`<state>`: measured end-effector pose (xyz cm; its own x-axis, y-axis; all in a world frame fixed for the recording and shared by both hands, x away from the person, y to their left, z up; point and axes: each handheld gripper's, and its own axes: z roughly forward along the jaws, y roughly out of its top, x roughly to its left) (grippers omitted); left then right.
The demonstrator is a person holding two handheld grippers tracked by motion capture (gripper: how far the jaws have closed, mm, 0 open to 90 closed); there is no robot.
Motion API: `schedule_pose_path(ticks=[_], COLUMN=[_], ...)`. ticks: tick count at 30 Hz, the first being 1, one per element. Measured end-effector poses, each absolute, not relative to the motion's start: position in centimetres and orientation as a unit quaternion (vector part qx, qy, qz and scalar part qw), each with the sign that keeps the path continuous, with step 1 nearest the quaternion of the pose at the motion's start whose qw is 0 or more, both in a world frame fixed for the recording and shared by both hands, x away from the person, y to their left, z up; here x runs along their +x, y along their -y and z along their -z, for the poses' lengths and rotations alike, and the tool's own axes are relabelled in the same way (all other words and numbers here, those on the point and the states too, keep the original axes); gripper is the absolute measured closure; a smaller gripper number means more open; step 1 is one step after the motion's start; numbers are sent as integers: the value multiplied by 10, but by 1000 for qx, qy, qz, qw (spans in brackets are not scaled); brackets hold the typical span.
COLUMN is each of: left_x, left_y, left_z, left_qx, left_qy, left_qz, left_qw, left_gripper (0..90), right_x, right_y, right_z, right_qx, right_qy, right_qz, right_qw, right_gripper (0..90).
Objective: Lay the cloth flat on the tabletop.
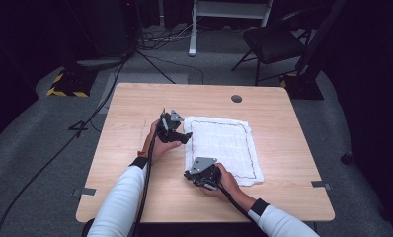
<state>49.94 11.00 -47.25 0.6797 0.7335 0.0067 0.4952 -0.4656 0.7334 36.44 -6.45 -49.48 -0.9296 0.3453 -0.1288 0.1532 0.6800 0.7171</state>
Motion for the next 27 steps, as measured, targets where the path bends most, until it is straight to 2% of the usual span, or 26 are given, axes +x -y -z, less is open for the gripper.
schedule_pose_path(ticks=[15,27], left_x=[516,523], left_y=[-96,-95], left_z=[489,498], left_qx=[841,841], left_qy=[-388,-400], left_qz=[-176,-155], left_qw=[333,329], left_gripper=[212,193], right_x=[334,325], right_y=[54,54], right_z=[490,489], right_qx=[85,74], right_qy=[-918,-919], right_qz=[-373,-372], right_qw=[108,103], right_gripper=[865,865])
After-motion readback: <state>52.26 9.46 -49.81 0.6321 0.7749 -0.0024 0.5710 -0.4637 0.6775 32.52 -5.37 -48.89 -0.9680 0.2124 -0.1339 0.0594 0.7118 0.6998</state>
